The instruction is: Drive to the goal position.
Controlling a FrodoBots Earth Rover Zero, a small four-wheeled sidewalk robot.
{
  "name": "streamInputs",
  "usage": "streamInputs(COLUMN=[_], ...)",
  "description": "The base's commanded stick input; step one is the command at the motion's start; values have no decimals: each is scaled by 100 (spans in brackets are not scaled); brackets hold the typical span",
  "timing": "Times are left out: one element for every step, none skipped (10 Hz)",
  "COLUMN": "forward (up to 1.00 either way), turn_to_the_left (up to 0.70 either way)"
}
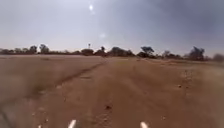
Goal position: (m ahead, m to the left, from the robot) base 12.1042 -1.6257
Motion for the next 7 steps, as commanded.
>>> streamInputs(forward=[70, 70, 70, 70, 70, 70, 70], turn_to_the_left=[0, 0, 0, 0, 0, 0, 0])
